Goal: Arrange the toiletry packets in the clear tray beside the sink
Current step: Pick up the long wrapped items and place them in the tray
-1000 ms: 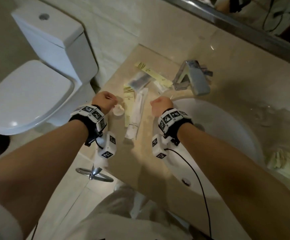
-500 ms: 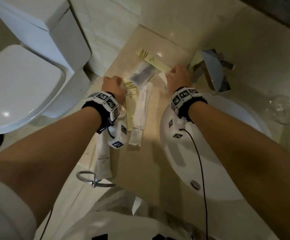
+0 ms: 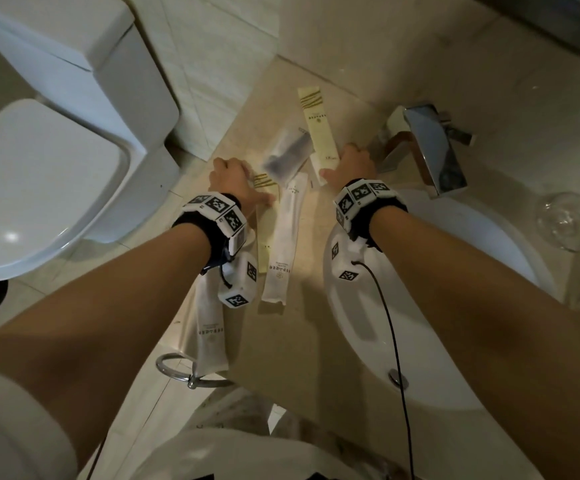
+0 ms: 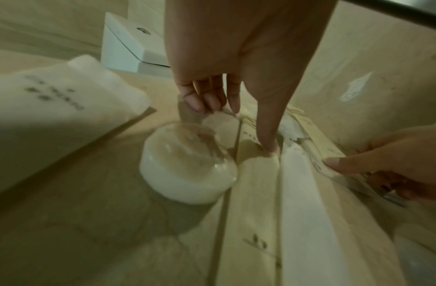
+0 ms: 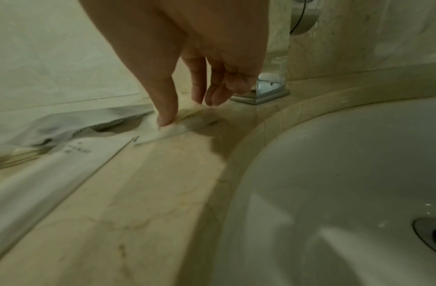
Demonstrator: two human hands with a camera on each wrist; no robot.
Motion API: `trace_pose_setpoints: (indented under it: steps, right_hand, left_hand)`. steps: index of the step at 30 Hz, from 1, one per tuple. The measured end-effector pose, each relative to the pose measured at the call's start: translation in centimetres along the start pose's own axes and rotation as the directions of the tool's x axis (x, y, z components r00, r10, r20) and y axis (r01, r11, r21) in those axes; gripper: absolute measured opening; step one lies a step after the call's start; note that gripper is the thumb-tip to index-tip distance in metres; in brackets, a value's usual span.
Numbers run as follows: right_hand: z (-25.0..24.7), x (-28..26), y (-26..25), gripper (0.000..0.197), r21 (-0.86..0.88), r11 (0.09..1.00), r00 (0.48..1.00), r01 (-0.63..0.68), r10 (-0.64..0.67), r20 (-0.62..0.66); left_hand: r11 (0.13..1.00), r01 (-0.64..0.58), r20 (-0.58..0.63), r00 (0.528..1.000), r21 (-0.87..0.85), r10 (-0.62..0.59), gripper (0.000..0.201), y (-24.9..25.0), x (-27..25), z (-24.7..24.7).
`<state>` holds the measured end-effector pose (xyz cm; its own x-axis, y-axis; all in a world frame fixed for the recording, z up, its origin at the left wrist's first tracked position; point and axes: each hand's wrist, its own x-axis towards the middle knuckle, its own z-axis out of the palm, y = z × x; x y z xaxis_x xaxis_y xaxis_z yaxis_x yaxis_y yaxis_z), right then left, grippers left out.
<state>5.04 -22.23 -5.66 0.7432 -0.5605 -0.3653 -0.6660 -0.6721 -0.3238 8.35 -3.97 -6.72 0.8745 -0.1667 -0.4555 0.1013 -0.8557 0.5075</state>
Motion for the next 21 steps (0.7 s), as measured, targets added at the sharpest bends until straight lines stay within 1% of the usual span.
trace_pose_setpoints:
  steps: [3,6,7,9,11,13,14,17,19,21]
  right_hand:
    - [0.1,-0.1,0.1,0.055,0.005,1.000,1.000,-0.027,0.027,0.004]
    - [0.4,-0.4,0.0,0.044,0.050,0.998,0.999,-0.035,0.035,-0.007]
    - [0.5,-0.6,-0.1,0.040,0.053,0.998,1.000,-0.022,0.023,-0.021]
    - [0.5,-1.0,-0.3,0.034,0.060,0.998,0.999,0.010,-0.008,-0.034]
    - [0.6,-1.3,-0.3,0.028,0.093,0.995,1.000,0.027,-0.026,-0.015]
    - [0.5,-1.5,-0.1,0.026,0.149,0.989,1.000,0.011,-0.012,0.003]
    - [0.2,-1.6,-0.1,0.027,0.180,0.984,1.000,0.001,-0.003,0.012]
    - [-0.7,-1.9,-0.1,0.034,0.326,0.945,0.999,-0.030,0.024,0.022]
    - [-1.3,-2.1,0.1,0.035,0.452,0.890,0.998,-0.064,0.067,0.008]
    - [-1.6,-2.4,0.2,0.032,0.537,0.839,0.994,-0.088,0.110,-0.010]
  left_hand:
    - [0.995,0.020,0.000,1.000,0.103,-0.020,0.067,0.6,-0.2,0.1]
    - [0.965,0.116,0.014,0.992,0.236,-0.123,0.074,1.9,0.0,0.7]
    - [0.956,0.158,0.004,0.986,0.248,-0.164,0.077,2.2,0.1,0.8]
    - [0.945,0.224,0.011,0.972,0.237,-0.233,0.071,2.7,0.0,0.9]
    - [0.956,0.208,0.039,0.975,0.209,-0.221,0.063,2.6,0.4,1.1]
    - [0.952,0.206,0.081,0.970,0.225,-0.229,0.068,2.7,0.6,0.9]
    - [0.957,0.204,0.105,0.968,0.208,-0.229,0.066,2.9,0.6,0.6]
    - [0.973,0.229,0.172,0.958,0.014,-0.228,0.043,2.6,1.0,-0.4]
    - [0.957,0.266,0.163,0.955,-0.111,-0.247,0.036,2.0,1.0,-1.1]
    - [0.940,0.273,0.099,0.961,-0.205,-0.258,0.039,1.5,1.0,-1.9]
